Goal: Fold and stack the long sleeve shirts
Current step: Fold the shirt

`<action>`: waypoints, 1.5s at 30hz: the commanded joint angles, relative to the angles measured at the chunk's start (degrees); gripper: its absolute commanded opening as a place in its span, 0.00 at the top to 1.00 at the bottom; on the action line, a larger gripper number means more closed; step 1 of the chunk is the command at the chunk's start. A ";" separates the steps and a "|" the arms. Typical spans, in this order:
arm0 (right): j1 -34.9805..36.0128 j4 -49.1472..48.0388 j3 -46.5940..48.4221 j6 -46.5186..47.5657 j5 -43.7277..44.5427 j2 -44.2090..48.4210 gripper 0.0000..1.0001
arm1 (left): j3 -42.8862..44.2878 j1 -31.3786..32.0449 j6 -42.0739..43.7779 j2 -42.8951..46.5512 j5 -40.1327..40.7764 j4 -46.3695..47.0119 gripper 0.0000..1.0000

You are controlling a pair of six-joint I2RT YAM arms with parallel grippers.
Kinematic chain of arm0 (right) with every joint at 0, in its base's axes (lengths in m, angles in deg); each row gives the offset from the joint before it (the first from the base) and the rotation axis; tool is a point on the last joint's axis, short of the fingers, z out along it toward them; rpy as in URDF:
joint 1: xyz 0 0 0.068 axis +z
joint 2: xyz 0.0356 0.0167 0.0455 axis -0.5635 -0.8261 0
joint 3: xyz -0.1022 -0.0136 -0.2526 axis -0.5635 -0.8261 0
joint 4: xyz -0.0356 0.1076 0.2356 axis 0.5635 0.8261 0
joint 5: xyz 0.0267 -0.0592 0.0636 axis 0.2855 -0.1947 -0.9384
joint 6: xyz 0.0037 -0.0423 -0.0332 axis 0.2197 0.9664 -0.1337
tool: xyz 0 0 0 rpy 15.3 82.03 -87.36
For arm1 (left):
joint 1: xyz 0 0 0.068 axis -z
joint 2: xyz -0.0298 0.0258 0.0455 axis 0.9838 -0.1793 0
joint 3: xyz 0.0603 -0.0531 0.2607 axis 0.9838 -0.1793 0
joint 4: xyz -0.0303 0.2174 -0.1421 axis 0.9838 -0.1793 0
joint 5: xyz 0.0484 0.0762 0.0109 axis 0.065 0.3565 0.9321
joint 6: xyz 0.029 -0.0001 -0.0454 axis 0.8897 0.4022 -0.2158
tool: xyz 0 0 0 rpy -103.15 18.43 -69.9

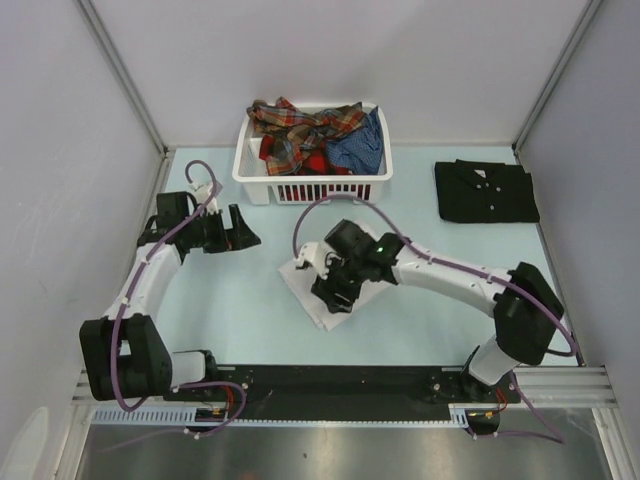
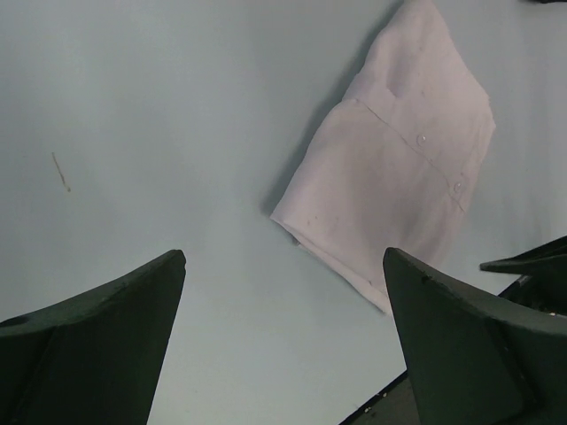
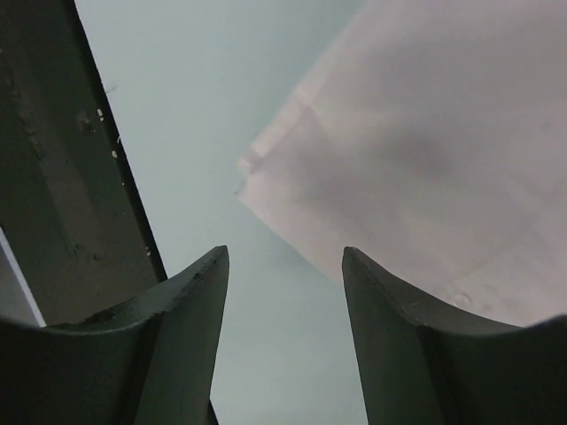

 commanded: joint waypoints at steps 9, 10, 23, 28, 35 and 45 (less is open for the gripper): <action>10.67 -12.11 -3.73 0.20 7.95 -10.01 0.42 | -2.64 -2.89 -1.03 2.53 0.74 0.24 0.00; 11.03 -12.29 -3.91 0.12 8.38 -10.37 0.44 | -2.99 -2.98 -1.12 2.26 1.18 -0.02 0.01; 11.21 -4.15 -16.29 9.86 3.22 -3.20 1.00 | -4.31 -2.37 -2.00 -4.40 -5.75 1.03 0.12; 10.68 6.22 -21.56 19.17 -0.84 4.29 1.00 | -4.75 4.22 -2.43 -8.45 -13.32 4.27 0.15; 8.48 9.24 -23.42 22.79 -0.49 6.24 1.00 | -7.47 15.46 -14.64 -18.56 -14.11 19.10 0.20; 3.82 8.98 -14.21 13.58 -2.07 11.85 0.42 | -10.54 16.19 -24.14 -21.57 -13.15 29.33 0.34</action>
